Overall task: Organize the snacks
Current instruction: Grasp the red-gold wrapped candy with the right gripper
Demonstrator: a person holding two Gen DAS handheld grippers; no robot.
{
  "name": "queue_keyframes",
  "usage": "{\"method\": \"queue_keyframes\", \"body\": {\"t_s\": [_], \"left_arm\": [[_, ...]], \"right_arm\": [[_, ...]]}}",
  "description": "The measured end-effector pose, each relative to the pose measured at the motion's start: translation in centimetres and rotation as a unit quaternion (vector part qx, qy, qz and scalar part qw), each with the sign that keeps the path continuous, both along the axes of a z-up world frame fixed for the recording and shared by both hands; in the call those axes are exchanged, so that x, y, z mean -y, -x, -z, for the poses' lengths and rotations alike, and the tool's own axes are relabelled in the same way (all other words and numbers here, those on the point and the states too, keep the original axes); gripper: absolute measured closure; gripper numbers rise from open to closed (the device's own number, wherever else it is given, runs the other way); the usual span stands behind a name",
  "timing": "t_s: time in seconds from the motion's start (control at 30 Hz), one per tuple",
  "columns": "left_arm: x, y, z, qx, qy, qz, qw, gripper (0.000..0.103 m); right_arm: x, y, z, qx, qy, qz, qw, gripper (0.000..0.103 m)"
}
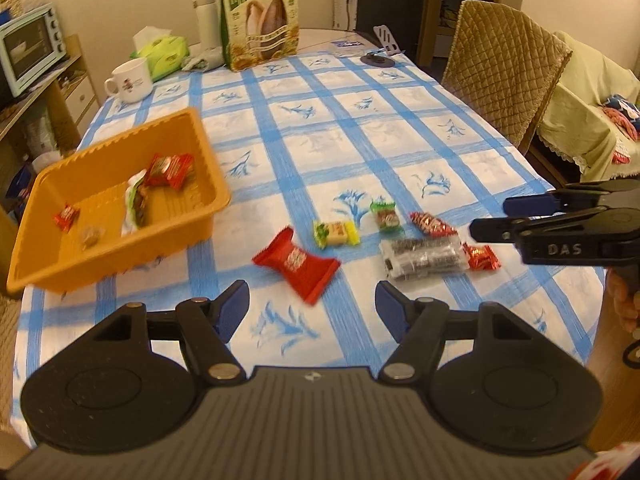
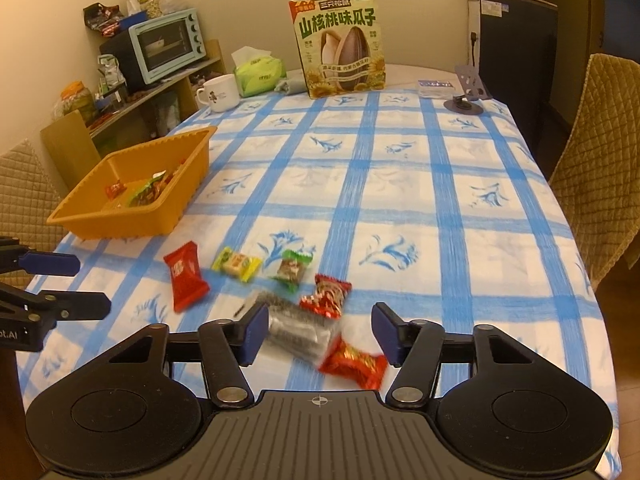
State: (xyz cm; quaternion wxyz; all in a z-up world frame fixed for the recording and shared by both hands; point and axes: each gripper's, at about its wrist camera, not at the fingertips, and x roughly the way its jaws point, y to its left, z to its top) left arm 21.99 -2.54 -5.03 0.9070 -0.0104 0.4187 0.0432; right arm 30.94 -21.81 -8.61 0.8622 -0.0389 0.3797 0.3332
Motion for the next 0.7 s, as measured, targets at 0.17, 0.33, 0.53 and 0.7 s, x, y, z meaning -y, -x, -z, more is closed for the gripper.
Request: {"method": "queue_keyframes", "body": {"t_s": [0.17, 0.33, 0.53, 0.7], "left_arm": [[-0.1, -2.3, 0.3, 0.001, -0.005, 0.017, 0.9998, 0.038], [-0.4, -4.1, 0.8, -0.003, -0.007, 0.033, 0.9994, 0.040], [-0.6, -5.5, 1.7, -0.011, -0.004, 0.046, 0.9988, 0.042], [-0.9, -6.3, 2.3, -0.018, -0.004, 0.056, 0.9982, 0.043]], "right_arm": [[-1.4, -1.2, 0.5, -0.004, 0.003, 0.001, 1.000, 0.052], [-2.5, -2.5, 1.5, -0.015, 0.010, 0.014, 1.000, 0.058], [-3.3, -4.0, 2.9, -0.032, 0.024, 0.031, 0.999, 0.065], [-3.7, -4.8, 4.1, -0.044, 0.035, 0.043, 0.997, 0.068]]}}
